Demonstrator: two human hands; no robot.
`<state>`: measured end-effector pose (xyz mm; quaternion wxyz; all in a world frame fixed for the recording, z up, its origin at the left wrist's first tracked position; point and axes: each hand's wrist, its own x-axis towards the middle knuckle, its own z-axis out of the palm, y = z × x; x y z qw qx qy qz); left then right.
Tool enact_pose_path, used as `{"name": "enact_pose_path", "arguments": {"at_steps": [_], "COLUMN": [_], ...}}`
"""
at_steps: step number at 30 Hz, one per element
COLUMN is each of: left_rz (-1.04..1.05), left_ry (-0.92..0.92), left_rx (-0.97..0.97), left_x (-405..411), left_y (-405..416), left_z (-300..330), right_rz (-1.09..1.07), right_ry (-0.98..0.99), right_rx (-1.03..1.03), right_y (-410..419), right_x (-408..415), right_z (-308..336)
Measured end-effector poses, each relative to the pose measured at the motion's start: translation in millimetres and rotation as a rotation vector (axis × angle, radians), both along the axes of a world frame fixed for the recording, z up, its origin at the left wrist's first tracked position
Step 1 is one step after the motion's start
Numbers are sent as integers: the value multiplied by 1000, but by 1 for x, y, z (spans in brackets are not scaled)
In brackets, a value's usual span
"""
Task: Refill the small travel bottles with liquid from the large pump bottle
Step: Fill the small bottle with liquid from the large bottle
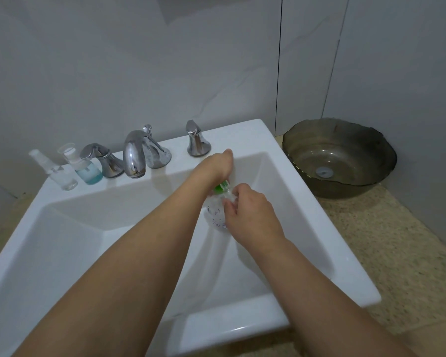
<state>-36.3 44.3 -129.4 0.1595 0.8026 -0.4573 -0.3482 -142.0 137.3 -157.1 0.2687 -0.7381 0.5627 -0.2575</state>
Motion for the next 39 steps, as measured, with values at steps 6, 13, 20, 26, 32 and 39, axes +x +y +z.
{"name": "enact_pose_path", "arguments": {"at_steps": [6,13,20,26,32,39], "left_rz": [35,18,-29,-23,36,-37], "left_ry": [46,102,172,96,20,-28], "left_rx": [7,220,307,233,-27,-37], "left_x": [3,12,19,10,5,5], "left_y": [-1,-2,-5,-4,-3,2], "left_z": [-2,10,19,16,-4,-2], "right_rz": [-2,-17,0,-7,-13,-23], "right_ry": [6,-53,-79,-85,-31,-37], "right_rx": [13,1,-32,-21,23,25], "right_y": [0,2,4,2,0,-1], "right_x": [0,-1,-2,-1,0,0], "right_z": [0,3,6,5,3,0]}}
